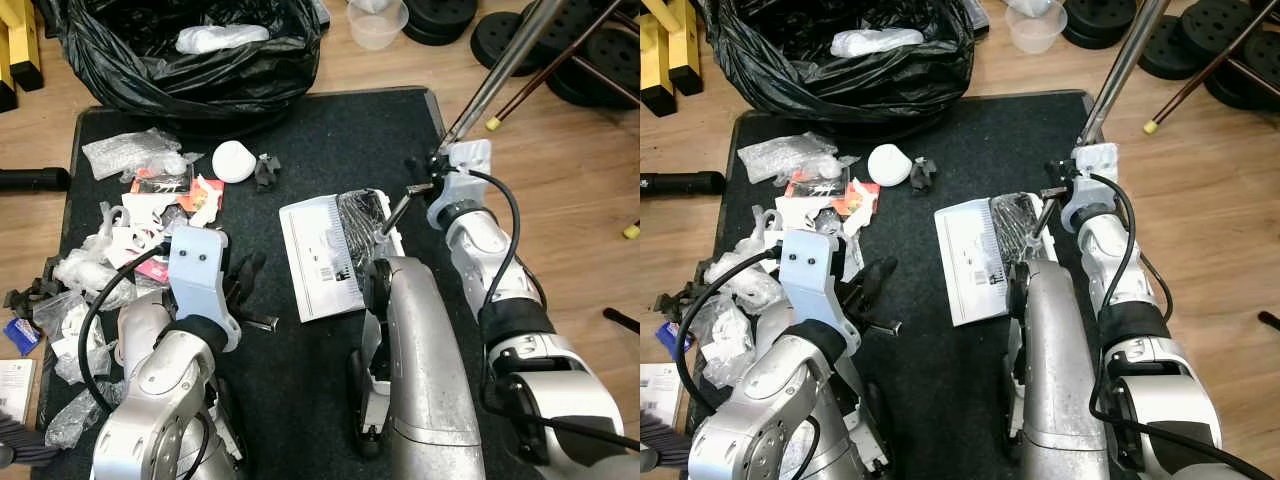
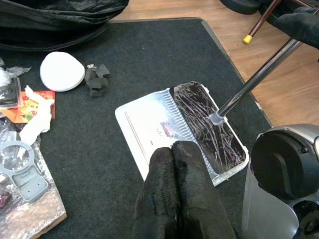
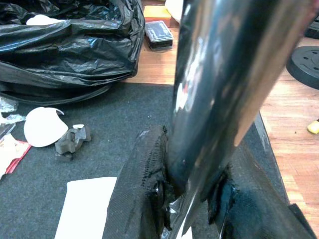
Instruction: Sweep floor
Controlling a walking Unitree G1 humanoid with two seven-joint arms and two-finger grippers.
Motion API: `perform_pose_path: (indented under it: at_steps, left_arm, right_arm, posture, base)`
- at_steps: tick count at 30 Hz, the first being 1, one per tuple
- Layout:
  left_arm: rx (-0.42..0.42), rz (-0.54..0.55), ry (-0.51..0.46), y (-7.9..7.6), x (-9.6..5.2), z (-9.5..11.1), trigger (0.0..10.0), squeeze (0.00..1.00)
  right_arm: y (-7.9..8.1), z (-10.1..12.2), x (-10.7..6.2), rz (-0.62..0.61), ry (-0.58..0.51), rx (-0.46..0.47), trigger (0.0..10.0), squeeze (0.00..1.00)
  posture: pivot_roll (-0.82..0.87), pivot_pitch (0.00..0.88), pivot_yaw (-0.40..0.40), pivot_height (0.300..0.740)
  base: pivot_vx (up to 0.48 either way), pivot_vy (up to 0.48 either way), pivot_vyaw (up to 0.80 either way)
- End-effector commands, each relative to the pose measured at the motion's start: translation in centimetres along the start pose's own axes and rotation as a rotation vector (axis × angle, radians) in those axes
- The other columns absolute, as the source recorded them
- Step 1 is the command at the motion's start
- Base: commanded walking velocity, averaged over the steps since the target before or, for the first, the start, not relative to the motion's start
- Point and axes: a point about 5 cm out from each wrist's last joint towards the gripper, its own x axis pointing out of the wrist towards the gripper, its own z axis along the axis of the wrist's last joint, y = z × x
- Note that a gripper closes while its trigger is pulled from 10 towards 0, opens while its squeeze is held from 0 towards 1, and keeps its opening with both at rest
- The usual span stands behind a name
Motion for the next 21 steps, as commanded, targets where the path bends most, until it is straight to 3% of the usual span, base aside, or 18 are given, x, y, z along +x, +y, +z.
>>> perform_pose_path:
  at_steps: [1,7,12,16,17,21]
  left_arm:
    - [-0.016,0.0,0.029,-0.2,-0.3,-0.5,10.0,0.0]
    - [-0.017,0.002,0.029,-0.2,-0.2,-0.6,10.0,0.0]
    - [-0.017,0.006,0.026,-0.1,-0.1,-0.6,10.0,0.0]
    - [-0.017,0.007,0.025,-0.1,0.0,-0.6,10.0,0.0]
    - [-0.017,0.008,0.024,-0.1,0.1,-0.6,10.0,0.0]
    - [-0.018,0.01,0.022,0.0,0.3,-0.6,10.0,0.0]
  right_arm:
    - [-1.2,-0.5,-0.6,-0.056,-0.005,-0.025,0.0,0.0]
    - [-1.3,-0.3,-0.7,-0.078,-0.043,0.038,0.0,0.0]
    - [-2.3,0.4,-0.8,-0.132,-0.095,0.163,0.0,0.0]
    - [-3.1,1.2,-1.0,-0.153,-0.138,0.201,0.0,0.0]
    - [-3.7,1.5,-1.1,-0.189,-0.147,0.253,10.0,0.0]
    - [-5.2,2.0,-1.3,-0.268,-0.176,0.364,10.0,0.0]
  posture:
    - [-0.06,0.433,-0.124,0.375]
    - [-0.06,0.429,-0.127,0.375]
    - [-0.07,0.423,-0.128,0.375]
    - [-0.07,0.416,-0.129,0.375]
    - [-0.07,0.412,-0.13,0.375]
    - [-0.08,0.407,-0.13,0.375]
  base:
    - [0.0,0.0,0.0]
    - [0.0,0.0,0.0]
    - [0.0,0.0,0.0]
    - [0.0,0.0,0.0]
    - [0.0,0.0,0.0]
    - [0.0,0.0,0.0]
